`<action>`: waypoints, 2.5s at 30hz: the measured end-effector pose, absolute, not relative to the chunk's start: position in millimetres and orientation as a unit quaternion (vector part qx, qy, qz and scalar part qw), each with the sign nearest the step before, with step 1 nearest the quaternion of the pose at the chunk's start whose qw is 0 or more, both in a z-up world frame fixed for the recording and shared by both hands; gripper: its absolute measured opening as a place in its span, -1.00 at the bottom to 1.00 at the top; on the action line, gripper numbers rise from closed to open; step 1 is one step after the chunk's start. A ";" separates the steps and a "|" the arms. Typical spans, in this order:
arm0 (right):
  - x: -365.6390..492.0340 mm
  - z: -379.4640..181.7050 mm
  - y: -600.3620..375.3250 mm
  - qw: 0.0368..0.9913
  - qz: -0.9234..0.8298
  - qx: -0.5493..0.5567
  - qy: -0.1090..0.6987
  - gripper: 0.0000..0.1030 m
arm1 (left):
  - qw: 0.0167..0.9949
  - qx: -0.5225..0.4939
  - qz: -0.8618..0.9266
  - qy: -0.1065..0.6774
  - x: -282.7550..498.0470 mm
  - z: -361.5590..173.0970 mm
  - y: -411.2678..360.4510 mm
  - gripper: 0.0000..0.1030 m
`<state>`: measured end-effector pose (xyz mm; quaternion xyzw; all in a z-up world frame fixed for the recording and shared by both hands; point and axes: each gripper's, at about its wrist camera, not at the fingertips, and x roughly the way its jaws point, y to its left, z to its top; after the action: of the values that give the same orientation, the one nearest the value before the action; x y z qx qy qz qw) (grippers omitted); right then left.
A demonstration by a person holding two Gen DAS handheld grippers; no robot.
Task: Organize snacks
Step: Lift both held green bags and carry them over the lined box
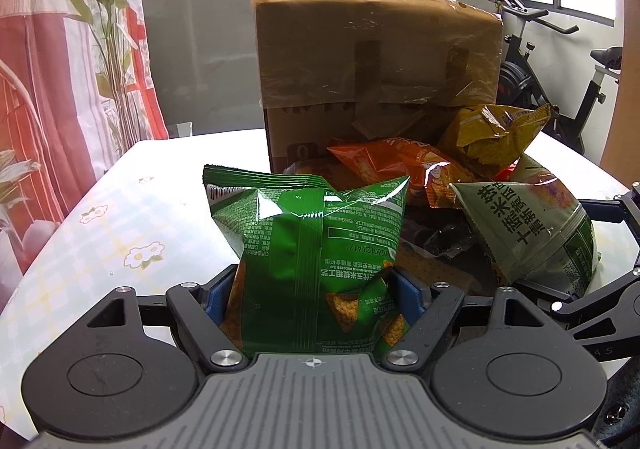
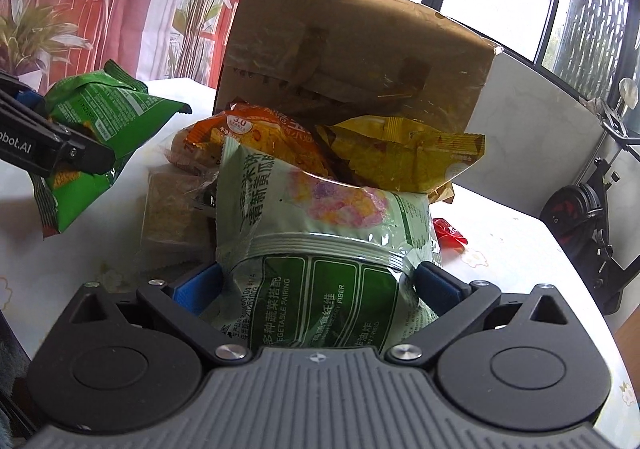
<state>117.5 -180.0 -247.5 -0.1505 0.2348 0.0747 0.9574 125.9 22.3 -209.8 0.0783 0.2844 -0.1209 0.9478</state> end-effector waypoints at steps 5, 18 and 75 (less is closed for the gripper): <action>113.5 -239.5 -192.4 0.956 0.096 -0.130 0.243 0.75 | 0.951 0.078 -0.128 0.271 118.8 -204.4 20.7 0.58; 84.4 -177.9 -257.8 0.974 0.103 0.022 0.203 0.57 | 0.963 0.054 -0.127 0.231 107.5 -166.7 26.0 0.58; 380.3 -71.9 -333.5 0.887 0.158 0.363 0.238 0.70 | 0.969 0.046 -0.164 0.181 380.4 -13.2 -56.8 0.65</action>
<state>380.3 -333.5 -71.9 0.3627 0.2383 0.1581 0.8869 380.4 -56.8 -13.2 0.0460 0.1805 -0.1639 0.9687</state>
